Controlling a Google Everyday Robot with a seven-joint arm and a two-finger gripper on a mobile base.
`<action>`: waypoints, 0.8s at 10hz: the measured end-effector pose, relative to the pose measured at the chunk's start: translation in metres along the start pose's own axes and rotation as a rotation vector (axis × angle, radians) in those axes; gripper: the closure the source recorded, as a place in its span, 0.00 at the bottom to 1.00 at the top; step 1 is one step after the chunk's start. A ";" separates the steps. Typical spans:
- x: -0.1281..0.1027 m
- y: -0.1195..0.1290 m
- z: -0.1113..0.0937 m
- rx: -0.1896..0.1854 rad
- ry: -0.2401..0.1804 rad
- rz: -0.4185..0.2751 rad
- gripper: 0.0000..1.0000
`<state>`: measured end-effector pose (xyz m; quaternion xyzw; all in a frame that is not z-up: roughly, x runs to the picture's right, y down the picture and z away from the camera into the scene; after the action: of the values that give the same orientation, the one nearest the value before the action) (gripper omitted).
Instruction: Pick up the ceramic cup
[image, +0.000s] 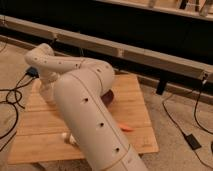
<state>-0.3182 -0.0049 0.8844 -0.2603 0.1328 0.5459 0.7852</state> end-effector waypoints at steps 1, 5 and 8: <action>-0.004 0.000 0.001 -0.004 -0.002 0.004 0.20; -0.014 -0.006 -0.001 -0.021 -0.011 0.032 0.20; -0.018 -0.012 -0.007 -0.063 -0.012 0.066 0.20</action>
<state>-0.3129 -0.0259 0.8910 -0.2771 0.1192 0.5768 0.7591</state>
